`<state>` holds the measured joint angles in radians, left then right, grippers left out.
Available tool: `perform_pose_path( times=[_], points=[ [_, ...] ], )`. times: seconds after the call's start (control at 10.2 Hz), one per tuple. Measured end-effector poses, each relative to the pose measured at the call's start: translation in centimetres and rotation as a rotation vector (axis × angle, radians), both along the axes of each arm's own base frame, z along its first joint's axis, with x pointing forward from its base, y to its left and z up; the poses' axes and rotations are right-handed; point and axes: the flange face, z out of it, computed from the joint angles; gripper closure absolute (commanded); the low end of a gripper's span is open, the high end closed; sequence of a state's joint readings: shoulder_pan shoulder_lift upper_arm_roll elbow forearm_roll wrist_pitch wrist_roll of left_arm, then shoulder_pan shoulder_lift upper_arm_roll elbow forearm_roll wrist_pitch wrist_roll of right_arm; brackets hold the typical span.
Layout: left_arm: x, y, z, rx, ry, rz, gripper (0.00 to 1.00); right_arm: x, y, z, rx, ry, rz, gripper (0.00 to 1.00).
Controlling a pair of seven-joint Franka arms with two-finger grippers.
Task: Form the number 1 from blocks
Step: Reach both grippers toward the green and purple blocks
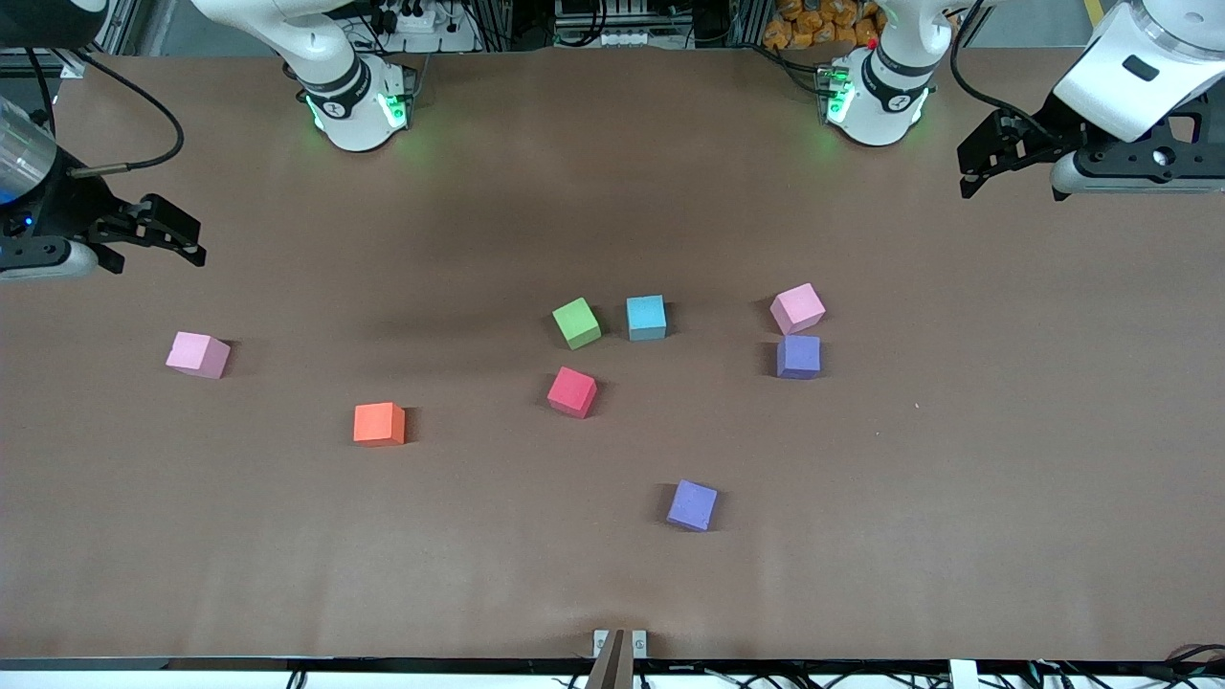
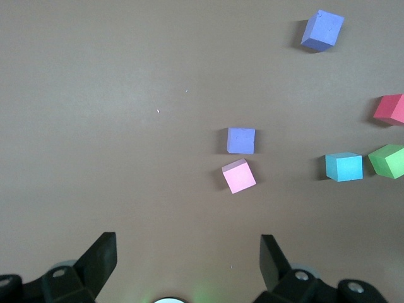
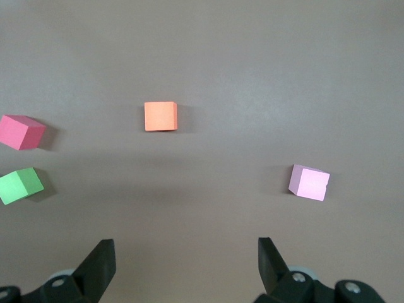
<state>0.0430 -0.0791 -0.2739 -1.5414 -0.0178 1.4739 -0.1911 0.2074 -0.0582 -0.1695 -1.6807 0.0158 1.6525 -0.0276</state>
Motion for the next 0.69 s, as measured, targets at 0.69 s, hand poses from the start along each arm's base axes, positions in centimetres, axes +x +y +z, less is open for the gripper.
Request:
perform_pose_path(
  times=[0.69],
  points=[
    [0.3, 0.0, -0.7, 0.0, 0.01, 0.001, 0.0, 0.0, -2.1, 0.7, -0.001, -0.012, -0.038, 0.0]
  ],
)
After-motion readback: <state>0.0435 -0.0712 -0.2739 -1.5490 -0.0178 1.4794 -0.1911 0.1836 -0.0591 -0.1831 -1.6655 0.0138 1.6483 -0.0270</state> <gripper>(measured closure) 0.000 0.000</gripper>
